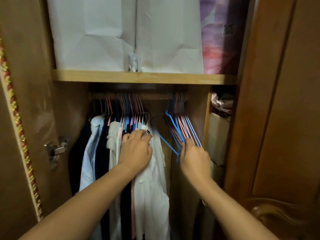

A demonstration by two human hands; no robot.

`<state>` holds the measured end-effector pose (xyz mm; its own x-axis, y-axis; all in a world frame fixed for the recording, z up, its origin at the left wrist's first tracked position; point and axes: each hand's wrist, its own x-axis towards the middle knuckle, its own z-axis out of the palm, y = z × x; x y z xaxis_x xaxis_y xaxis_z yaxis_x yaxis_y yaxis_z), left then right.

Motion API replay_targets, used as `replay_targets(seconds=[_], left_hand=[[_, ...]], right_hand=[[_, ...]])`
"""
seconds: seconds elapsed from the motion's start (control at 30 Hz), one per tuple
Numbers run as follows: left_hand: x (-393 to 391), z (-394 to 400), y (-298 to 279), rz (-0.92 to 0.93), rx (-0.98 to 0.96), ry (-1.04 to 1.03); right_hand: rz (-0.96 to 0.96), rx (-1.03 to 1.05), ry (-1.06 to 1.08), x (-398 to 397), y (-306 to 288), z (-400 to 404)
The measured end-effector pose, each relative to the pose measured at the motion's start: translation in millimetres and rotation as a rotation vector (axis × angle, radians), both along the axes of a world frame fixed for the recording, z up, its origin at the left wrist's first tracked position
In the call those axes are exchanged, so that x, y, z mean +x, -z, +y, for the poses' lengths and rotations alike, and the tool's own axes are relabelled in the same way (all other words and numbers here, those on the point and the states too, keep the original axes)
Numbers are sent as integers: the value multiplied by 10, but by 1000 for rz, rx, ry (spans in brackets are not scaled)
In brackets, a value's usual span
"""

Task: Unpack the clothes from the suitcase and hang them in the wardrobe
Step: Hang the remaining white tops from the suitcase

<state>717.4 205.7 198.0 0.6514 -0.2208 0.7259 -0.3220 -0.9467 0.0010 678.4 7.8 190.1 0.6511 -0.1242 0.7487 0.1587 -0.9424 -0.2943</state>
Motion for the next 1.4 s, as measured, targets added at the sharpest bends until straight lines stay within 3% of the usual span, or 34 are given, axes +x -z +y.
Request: replay_targets(seconds=[0.07, 0.13, 0.23, 0.3, 0.37, 0.47, 0.57, 0.7, 0.77, 0.83, 0.97, 1.1, 1.17, 1.27, 1.4], left_hand=[[-74, -325, 137, -90, -159, 127], [-208, -669, 360, -50, -321, 330], [-451, -1147, 854, -20, -401, 515], [-654, -1435, 1222, -4, -333, 568], [-803, -1685, 1702, 135, -163, 583], [-1104, -1967, 2342, 358, 101, 513], [-1591, -2122, 2887, 485, 253, 738], [-2421, -2371, 3585, 1193, 388, 972], [-2786, -2466, 3885, 1388, 517, 1077], [-3101, -2604, 4073, 1414, 641, 1228], [-3383, -2887, 4491, 1308, 748, 1420], [-3188, -3141, 5256, 1315, 809, 1555], [-3131, -3300, 5647, 1385, 856, 1525], [-3095, -3521, 6260, 1402, 1062, 1287], [-3039, -3840, 7198, 1472, 1027, 863]], right_hand=[[-28, 71, -35, -303, 443, -186], [-39, 225, -98, -707, 929, -485], [0, 454, -180, -1565, 1582, -1032], [115, 794, -196, -2230, 1947, -1382], [215, 1105, -142, -2937, 2264, -1718], [292, 1247, 58, -4098, 2712, -2167], [373, 1421, 221, -5167, 3074, -2322], [609, 1449, 438, -6196, 3614, -2307], [785, 1547, 446, -6430, 3865, -2199], [870, 1600, 437, -6435, 4096, -2058], [590, 1776, 656, -6166, 4509, -1947], [627, 1819, 785, -6108, 5009, -1943], [644, 1894, 817, -6019, 5228, -1936], [670, 1883, 905, -5866, 5573, -2009], [607, 1722, 1321, -5875, 6379, -2266]])
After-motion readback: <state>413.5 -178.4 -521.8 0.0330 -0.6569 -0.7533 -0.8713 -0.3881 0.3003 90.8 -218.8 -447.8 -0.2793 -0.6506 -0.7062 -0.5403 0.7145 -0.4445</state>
